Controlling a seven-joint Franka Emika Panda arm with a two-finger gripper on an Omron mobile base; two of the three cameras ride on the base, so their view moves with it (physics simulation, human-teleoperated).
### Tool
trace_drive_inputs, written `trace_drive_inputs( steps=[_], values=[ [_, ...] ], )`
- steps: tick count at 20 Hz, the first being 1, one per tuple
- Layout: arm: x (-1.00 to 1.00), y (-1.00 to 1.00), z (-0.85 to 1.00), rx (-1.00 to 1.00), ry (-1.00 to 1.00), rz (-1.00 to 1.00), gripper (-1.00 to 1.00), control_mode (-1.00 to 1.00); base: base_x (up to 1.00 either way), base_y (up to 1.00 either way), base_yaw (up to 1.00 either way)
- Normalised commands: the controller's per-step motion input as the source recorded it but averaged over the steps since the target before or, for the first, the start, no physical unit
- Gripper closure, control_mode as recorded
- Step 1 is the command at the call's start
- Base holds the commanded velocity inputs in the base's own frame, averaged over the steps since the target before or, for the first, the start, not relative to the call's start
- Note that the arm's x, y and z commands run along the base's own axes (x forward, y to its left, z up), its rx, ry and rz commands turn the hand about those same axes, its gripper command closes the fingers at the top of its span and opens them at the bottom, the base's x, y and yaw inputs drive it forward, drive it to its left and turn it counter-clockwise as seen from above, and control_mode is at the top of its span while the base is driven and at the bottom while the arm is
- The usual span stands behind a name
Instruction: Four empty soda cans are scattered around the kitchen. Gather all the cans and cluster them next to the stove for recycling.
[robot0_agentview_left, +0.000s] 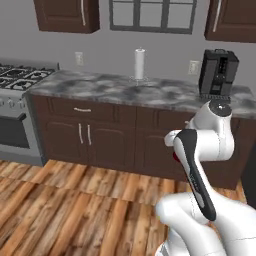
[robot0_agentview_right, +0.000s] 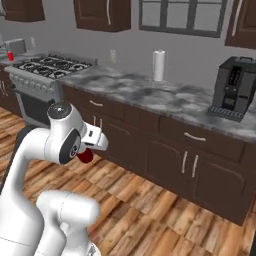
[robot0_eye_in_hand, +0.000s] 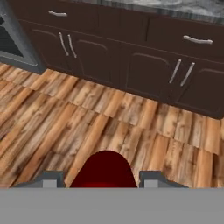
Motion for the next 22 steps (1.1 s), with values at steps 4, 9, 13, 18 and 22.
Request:
trace_drive_inputs(
  steps=[4,9,13,18,22],
  values=[
    [0.0,0.0,0.0,0.0,0.0,0.0,1.0,1.0,0.84,0.48,0.34],
    [0.0,0.0,0.0,0.0,0.0,0.0,1.0,1.0,0.95,0.56,0.19],
    [0.0,0.0,0.0,0.0,0.0,0.0,1.0,1.0,0.83,0.84,0.21],
    [0.0,0.0,0.0,0.0,0.0,0.0,1.0,1.0,0.79,1.0,0.21],
    [0.0,0.0,0.0,0.0,0.0,0.0,1.0,1.0,0.94,1.0,0.11]
  ],
)
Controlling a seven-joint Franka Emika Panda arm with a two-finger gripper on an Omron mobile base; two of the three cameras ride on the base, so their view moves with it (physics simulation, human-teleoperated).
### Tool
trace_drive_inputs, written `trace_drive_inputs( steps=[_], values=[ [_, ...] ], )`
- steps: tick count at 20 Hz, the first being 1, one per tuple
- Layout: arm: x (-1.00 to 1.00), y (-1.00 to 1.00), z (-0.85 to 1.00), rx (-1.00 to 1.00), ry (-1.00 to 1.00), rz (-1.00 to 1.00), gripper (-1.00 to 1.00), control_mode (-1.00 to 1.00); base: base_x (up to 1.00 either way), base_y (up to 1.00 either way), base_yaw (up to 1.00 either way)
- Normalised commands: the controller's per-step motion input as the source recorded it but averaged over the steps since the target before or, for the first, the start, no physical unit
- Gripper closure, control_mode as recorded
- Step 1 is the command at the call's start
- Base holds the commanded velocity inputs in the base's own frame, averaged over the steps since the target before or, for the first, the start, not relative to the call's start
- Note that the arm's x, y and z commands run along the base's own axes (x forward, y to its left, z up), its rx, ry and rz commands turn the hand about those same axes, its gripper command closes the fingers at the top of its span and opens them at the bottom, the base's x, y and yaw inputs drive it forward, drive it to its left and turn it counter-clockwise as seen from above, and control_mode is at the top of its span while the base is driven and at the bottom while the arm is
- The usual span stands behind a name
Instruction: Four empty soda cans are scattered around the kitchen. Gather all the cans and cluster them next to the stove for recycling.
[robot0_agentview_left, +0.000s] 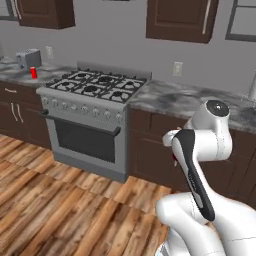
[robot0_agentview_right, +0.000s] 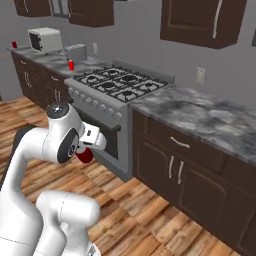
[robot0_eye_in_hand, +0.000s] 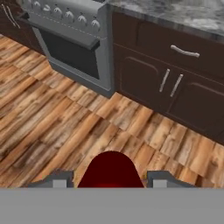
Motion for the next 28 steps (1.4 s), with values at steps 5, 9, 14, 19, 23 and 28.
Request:
trace_drive_inputs(
  steps=[5,9,14,19,23,28],
  values=[
    [0.0,0.0,0.0,0.0,0.0,0.0,1.0,1.0,1.0,1.0,0.03],
    [0.0,0.0,0.0,0.0,0.0,0.0,1.0,1.0,1.0,1.0,0.03],
    [0.0,0.0,0.0,0.0,0.0,0.0,1.0,1.0,1.0,1.0,0.01],
    [0.0,0.0,0.0,0.0,0.0,0.0,1.0,1.0,1.0,0.92,-0.01],
    [0.0,0.0,0.0,0.0,0.0,0.0,1.0,1.0,1.0,0.74,-0.11],
    [0.0,0.0,0.0,0.0,0.0,0.0,1.0,1.0,1.0,0.59,-0.27]
  ],
)
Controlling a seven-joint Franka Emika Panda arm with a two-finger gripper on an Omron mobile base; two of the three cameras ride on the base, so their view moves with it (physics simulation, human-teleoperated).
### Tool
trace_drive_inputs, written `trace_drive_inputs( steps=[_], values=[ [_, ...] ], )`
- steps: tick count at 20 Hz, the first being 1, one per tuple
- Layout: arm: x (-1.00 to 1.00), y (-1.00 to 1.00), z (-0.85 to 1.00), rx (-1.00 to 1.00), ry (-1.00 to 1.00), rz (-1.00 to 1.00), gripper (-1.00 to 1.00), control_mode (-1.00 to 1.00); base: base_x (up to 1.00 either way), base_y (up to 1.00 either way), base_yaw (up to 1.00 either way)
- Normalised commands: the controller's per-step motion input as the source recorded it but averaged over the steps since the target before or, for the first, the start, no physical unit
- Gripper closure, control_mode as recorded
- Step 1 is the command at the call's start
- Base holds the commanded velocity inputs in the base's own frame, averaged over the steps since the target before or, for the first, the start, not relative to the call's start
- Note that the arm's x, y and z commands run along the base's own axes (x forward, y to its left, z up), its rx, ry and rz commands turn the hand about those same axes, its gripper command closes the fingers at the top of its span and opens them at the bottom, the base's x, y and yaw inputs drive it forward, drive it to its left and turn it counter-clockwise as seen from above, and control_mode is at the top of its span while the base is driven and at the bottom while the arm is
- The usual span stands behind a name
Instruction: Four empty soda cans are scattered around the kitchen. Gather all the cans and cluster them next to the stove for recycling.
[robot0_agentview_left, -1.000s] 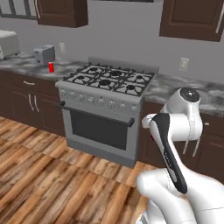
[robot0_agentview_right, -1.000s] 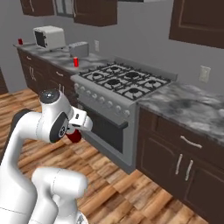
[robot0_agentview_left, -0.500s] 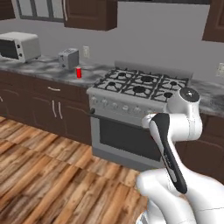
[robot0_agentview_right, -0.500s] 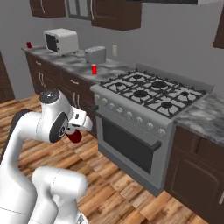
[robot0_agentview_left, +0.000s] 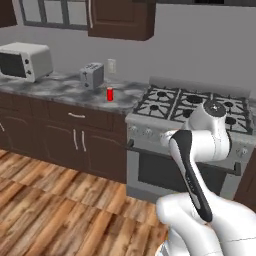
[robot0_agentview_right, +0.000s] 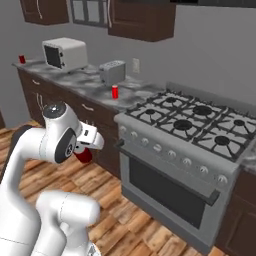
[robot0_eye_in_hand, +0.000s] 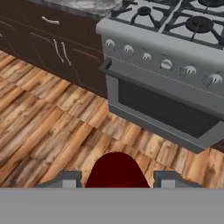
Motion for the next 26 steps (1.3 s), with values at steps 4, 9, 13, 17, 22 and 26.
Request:
trace_drive_inputs(
  steps=[4,9,13,17,22,26],
  values=[
    [0.0,0.0,0.0,0.0,0.0,0.0,1.0,1.0,1.0,0.56,-0.28],
    [0.0,0.0,0.0,0.0,0.0,0.0,1.0,1.0,1.0,0.44,-0.3],
    [0.0,0.0,0.0,0.0,0.0,0.0,1.0,1.0,1.0,0.02,-0.33],
    [0.0,0.0,0.0,0.0,0.0,0.0,1.0,1.0,1.0,0.0,-0.41],
    [0.0,0.0,0.0,0.0,0.0,0.0,1.0,1.0,0.96,0.81,-0.3],
    [0.0,0.0,0.0,0.0,0.0,0.0,1.0,1.0,0.91,1.0,-0.2]
  ],
)
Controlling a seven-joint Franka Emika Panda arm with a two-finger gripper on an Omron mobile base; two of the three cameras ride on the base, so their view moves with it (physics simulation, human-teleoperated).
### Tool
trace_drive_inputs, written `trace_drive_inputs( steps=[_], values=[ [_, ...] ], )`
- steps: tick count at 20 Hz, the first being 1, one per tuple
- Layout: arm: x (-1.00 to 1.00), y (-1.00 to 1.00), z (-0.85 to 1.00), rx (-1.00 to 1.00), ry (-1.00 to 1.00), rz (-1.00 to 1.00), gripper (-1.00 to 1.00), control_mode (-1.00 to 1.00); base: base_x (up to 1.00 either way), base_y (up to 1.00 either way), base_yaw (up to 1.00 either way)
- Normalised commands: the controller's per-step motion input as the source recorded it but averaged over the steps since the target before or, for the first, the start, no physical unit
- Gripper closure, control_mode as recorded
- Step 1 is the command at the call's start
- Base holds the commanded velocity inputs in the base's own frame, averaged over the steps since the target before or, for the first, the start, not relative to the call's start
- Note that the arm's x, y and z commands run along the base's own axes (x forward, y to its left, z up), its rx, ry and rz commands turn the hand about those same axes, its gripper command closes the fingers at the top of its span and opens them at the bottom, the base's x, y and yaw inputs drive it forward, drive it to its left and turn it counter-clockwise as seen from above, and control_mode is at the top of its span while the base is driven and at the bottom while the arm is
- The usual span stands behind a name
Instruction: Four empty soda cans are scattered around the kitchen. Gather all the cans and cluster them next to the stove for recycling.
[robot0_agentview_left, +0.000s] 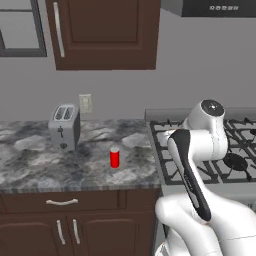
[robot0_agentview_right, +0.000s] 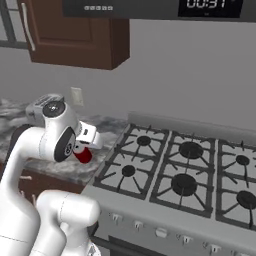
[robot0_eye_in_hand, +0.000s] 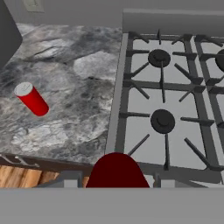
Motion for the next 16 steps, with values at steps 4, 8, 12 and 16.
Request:
trace_drive_inputs(
  steps=[4,8,12,16],
  values=[
    [0.0,0.0,0.0,0.0,0.0,0.0,1.0,1.0,1.0,0.05,-0.2],
    [0.0,0.0,0.0,0.0,0.0,0.0,1.0,1.0,0.51,0.08,-0.14],
    [0.0,0.0,0.0,0.0,0.0,0.0,1.0,1.0,0.0,0.0,0.0],
    [0.0,0.0,0.0,0.0,0.0,0.0,1.0,1.0,0.0,0.0,0.0]
  ],
)
